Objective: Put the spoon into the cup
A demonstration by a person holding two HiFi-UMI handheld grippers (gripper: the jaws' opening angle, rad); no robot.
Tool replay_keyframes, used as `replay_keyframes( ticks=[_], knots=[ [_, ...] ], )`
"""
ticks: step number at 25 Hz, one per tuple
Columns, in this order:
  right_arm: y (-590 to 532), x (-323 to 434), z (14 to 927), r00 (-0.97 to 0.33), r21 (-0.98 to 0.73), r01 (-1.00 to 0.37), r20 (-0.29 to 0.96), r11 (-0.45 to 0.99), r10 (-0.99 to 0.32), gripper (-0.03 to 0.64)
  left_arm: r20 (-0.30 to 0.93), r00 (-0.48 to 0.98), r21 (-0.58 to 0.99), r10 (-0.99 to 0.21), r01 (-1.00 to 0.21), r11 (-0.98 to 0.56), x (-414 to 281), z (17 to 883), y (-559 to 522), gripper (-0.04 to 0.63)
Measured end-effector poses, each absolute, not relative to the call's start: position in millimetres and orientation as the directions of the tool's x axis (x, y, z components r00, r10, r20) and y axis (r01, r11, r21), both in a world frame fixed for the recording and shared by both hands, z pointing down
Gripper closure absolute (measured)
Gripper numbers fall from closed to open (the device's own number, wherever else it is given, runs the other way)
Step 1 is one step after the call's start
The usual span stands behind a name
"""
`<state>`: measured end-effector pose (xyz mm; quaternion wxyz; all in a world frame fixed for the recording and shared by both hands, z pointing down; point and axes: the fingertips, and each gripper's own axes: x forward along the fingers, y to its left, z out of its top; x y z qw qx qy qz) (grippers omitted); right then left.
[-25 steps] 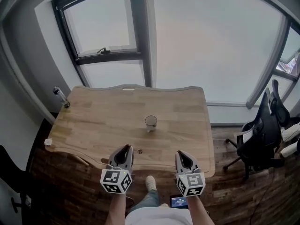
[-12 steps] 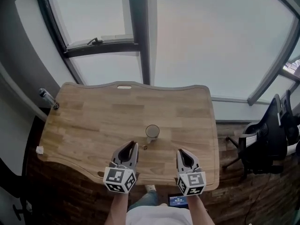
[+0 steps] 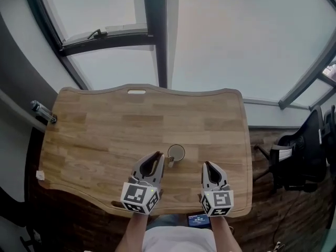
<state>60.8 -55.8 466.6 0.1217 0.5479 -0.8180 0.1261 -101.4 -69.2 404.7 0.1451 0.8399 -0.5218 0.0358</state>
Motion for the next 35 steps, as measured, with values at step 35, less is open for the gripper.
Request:
replay_keyframes(
  ticks=[35],
  knots=[
    [-91.2,58.3,461.9,-0.322,-0.080,-0.946,0.325,0.314,-0.889,0.584,0.251,0.495,0.230,-0.832,-0.865,-0.445,-108.0,423.1,-119.1,0.546]
  ],
)
